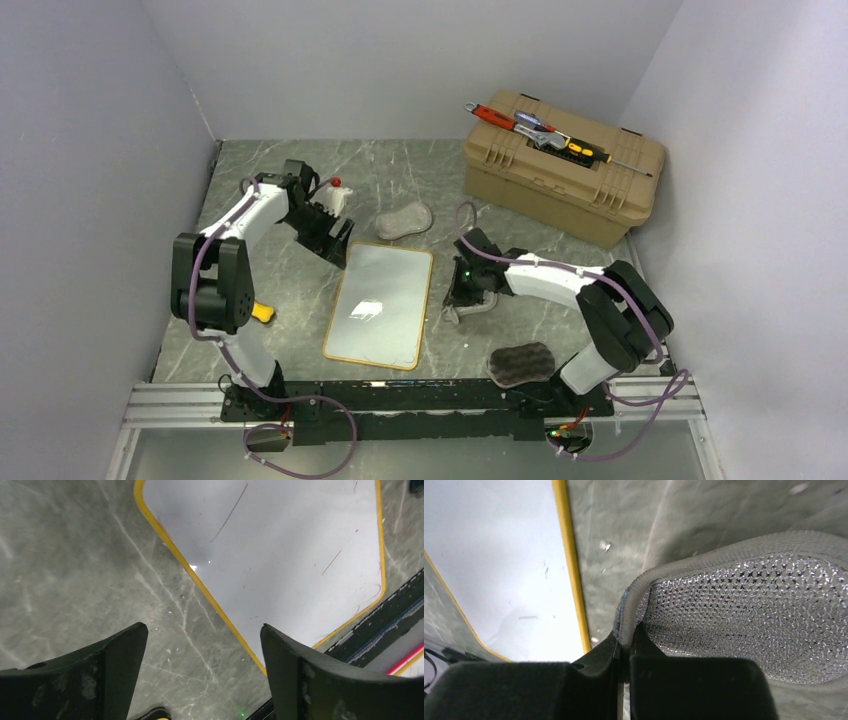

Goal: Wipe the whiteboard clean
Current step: Adjust the whiteboard at the center of the board.

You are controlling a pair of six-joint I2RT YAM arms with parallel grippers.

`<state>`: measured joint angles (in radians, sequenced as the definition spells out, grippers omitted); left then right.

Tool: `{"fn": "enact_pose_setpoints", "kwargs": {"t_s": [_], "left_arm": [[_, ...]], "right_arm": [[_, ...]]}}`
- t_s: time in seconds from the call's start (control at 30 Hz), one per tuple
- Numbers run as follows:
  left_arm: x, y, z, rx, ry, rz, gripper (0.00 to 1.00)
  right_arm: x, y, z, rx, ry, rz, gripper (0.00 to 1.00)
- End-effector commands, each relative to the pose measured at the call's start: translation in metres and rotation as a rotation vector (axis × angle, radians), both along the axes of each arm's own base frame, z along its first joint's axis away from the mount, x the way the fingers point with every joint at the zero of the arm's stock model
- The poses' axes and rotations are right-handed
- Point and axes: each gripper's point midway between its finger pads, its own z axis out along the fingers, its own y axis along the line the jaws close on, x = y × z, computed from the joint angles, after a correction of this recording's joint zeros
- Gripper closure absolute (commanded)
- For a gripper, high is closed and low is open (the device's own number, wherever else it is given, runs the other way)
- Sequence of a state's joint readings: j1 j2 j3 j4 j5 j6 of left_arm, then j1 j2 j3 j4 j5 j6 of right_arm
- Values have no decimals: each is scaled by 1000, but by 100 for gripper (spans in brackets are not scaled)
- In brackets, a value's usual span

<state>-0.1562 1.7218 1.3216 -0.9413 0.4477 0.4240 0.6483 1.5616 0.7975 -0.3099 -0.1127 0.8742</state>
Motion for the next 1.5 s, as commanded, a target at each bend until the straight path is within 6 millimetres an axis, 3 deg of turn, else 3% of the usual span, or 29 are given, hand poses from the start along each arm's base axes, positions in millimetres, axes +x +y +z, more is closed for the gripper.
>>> {"fn": "enact_pose_setpoints", "kwargs": {"t_s": [0.0,0.07,0.17,0.3,0.43,0.53,0.67,0.8,0.93,1.1,1.17,1.33,1.4,1.47], "left_arm": [[-27,-16,-10,-102,125,-25,17],[-35,-23,-17,-120,152,-24,28],[-48,-27,-38,-73,204,-34,29],[-55,-20,-58,-16,281,-41,27],[-65,-18,-74,-9,327,-49,28],[-68,-17,-85,2,348,-51,29],[-64,-24,-92,-27,375,-50,36],[-47,-39,-92,-87,391,-46,55],[-20,-51,-85,-134,362,-37,58],[11,-59,-71,-165,284,-20,62],[18,-56,-71,-145,252,-20,63],[20,-44,-75,-89,210,-28,66],[16,-42,-78,-81,216,-30,70],[11,-41,-80,-82,229,-30,74]], "right_arm": [[-6,35,32,125,-105,112,100],[-17,42,38,145,-122,152,100],[-32,49,43,193,-124,177,100],[-41,41,17,143,-47,144,100],[-35,43,-4,100,-11,146,100],[-22,46,-23,64,16,145,100],[9,50,-32,71,12,111,100],[58,49,-19,100,-32,58,100],[96,52,-1,106,-74,49,100],[119,55,18,104,-122,54,100],[113,52,22,111,-124,58,100],[71,28,27,110,-119,37,100],[58,17,36,115,-144,31,100],[44,18,50,173,-175,54,100]]}}
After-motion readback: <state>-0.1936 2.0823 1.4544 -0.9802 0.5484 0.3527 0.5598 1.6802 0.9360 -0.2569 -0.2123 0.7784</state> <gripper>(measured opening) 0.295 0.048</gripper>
